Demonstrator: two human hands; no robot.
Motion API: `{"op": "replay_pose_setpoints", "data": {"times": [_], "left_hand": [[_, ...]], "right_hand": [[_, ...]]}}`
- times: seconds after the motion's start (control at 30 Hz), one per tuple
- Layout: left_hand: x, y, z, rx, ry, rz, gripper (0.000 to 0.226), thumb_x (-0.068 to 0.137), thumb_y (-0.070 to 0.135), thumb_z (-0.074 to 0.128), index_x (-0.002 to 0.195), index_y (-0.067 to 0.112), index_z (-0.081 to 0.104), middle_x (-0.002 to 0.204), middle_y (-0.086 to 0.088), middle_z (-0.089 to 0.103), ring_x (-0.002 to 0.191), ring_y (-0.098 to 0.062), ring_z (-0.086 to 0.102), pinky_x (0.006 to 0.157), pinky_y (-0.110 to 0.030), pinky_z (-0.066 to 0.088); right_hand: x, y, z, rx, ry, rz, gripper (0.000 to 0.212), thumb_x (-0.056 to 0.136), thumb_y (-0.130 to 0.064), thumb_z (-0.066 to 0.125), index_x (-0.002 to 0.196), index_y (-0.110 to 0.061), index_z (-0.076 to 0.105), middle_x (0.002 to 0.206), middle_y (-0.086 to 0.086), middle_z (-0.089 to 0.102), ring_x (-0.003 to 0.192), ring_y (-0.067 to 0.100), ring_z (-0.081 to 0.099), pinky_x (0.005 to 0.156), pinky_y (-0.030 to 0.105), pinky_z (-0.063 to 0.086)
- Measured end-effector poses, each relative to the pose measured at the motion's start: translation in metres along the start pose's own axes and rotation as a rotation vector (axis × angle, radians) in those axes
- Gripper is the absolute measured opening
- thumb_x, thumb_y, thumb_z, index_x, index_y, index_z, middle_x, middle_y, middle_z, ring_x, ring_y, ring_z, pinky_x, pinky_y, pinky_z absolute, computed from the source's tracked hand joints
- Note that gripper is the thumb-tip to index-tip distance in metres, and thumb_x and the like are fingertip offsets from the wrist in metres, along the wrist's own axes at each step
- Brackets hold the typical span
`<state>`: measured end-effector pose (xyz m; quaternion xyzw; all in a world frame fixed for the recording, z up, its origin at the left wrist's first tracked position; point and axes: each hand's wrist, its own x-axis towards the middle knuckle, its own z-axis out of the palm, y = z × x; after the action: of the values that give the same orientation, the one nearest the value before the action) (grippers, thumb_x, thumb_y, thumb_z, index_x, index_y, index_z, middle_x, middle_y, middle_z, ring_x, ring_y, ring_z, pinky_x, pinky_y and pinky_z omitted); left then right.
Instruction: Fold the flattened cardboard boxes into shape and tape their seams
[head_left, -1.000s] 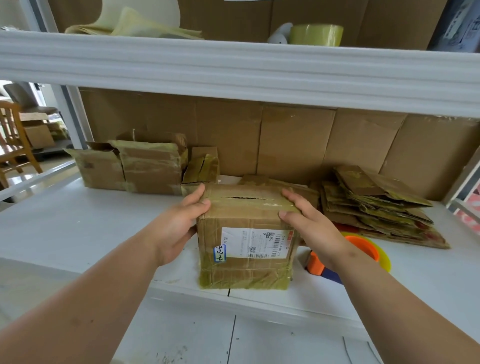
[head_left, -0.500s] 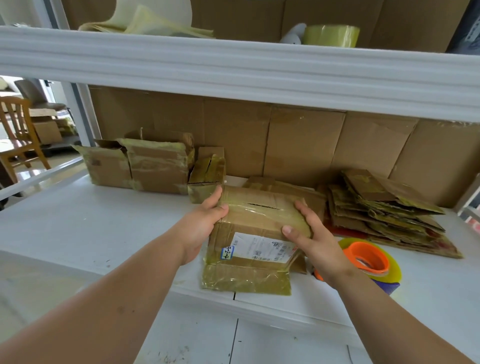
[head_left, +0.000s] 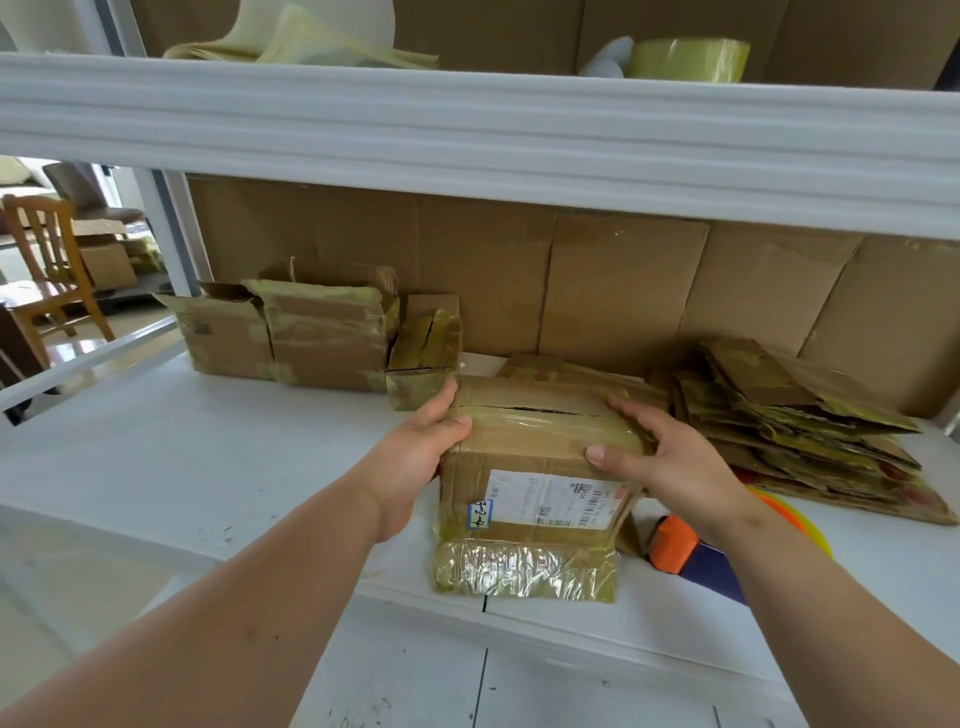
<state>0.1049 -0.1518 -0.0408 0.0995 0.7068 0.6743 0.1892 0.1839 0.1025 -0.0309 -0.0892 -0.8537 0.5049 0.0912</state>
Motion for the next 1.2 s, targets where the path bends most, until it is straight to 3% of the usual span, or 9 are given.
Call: {"op": "replay_pose_setpoints", "data": {"times": [0.1,0.27,0.4,0.53,0.67,0.8,0.97,1.1,1.2], "left_hand": [[0.003,-0.002,0.002,0.044,0.029,-0.014,0.056,0.101,0.029,0.054,0.149,0.047,0.032,0.151,0.008,0.044,0.132,-0.014,0.047,0.118,-0.042,0.031],[-0.001,-0.010,0.004,0.010,0.026,-0.058,0.054,0.105,0.031,0.045,0.150,0.054,0.023,0.139,0.017,0.048,0.120,-0.010,0.053,0.112,-0.048,0.038],[0.006,-0.007,0.007,-0.013,0.021,-0.069,0.055,0.104,0.026,0.049,0.150,0.048,0.029,0.124,0.015,0.055,0.105,-0.004,0.055,0.100,-0.048,0.050],[0.000,-0.012,0.005,0.024,-0.002,-0.081,0.055,0.102,0.027,0.053,0.149,0.047,0.033,0.131,0.013,0.051,0.112,-0.005,0.054,0.083,-0.039,0.058],[0.006,-0.012,0.005,0.349,0.035,-0.001,0.055,0.105,0.036,0.043,0.155,0.043,0.020,0.159,0.014,0.025,0.145,-0.016,0.028,0.118,-0.044,0.029],[0.009,-0.012,0.005,0.965,0.045,0.274,0.057,0.107,0.038,0.024,0.156,0.037,-0.003,0.162,0.020,-0.013,0.149,-0.010,0.000,0.120,-0.035,0.011],[0.011,-0.010,0.010,1.050,-0.066,0.391,0.052,0.107,0.034,0.025,0.158,0.024,0.015,0.164,0.014,0.006,0.148,0.001,-0.005,0.117,-0.017,-0.003],[0.010,-0.011,0.011,1.220,-0.076,0.311,0.072,0.097,0.064,0.021,0.158,0.030,0.005,0.164,0.016,-0.001,0.149,-0.002,-0.010,0.125,-0.037,0.006],[0.006,-0.005,0.014,1.376,-0.088,0.249,0.066,0.095,0.068,0.015,0.152,0.047,-0.009,0.164,0.017,-0.007,0.150,-0.004,-0.013,0.124,-0.045,0.002]], "right_hand": [[-0.003,0.005,0.009,-0.025,-0.022,0.023,0.082,0.080,-0.040,0.077,0.151,-0.036,0.036,0.143,-0.011,0.045,0.118,0.011,0.056,0.090,0.024,0.050],[-0.004,0.013,0.025,-0.136,-0.040,0.005,0.085,0.085,-0.052,0.070,0.155,-0.039,0.023,0.164,-0.010,0.017,0.148,0.016,0.026,0.119,0.044,0.031],[-0.002,0.009,0.014,-0.153,-0.055,0.061,0.083,0.084,-0.050,0.072,0.153,-0.038,0.028,0.157,-0.005,0.034,0.134,0.017,0.045,0.108,0.036,0.043],[-0.003,0.003,0.004,-0.246,-0.080,0.086,0.073,0.088,-0.048,0.067,0.152,-0.034,0.033,0.149,-0.003,0.044,0.121,0.013,0.050,0.095,0.027,0.044],[-0.007,0.006,0.016,-0.572,-0.062,0.060,0.071,0.093,-0.068,0.037,0.155,-0.038,0.020,0.165,-0.001,0.015,0.149,0.025,0.023,0.118,0.044,0.029],[-0.009,0.007,0.014,-0.916,-0.002,-0.080,0.075,0.091,-0.073,0.014,0.156,-0.037,0.019,0.165,-0.009,-0.010,0.153,0.021,-0.004,0.123,0.050,0.005],[-0.010,0.011,0.010,-0.964,-0.095,-0.102,0.080,0.088,-0.072,0.001,0.158,-0.033,-0.002,0.166,-0.012,-0.004,0.152,0.010,-0.009,0.123,0.050,-0.007],[-0.010,0.013,0.012,-0.929,-0.089,-0.116,0.067,0.095,-0.067,0.011,0.156,-0.041,0.007,0.166,-0.012,0.000,0.153,0.013,-0.005,0.122,0.053,-0.006],[-0.008,0.010,0.011,-0.951,-0.079,-0.133,0.071,0.092,-0.070,0.008,0.155,-0.040,0.018,0.166,-0.012,0.005,0.153,0.016,-0.004,0.121,0.055,-0.006]]}}
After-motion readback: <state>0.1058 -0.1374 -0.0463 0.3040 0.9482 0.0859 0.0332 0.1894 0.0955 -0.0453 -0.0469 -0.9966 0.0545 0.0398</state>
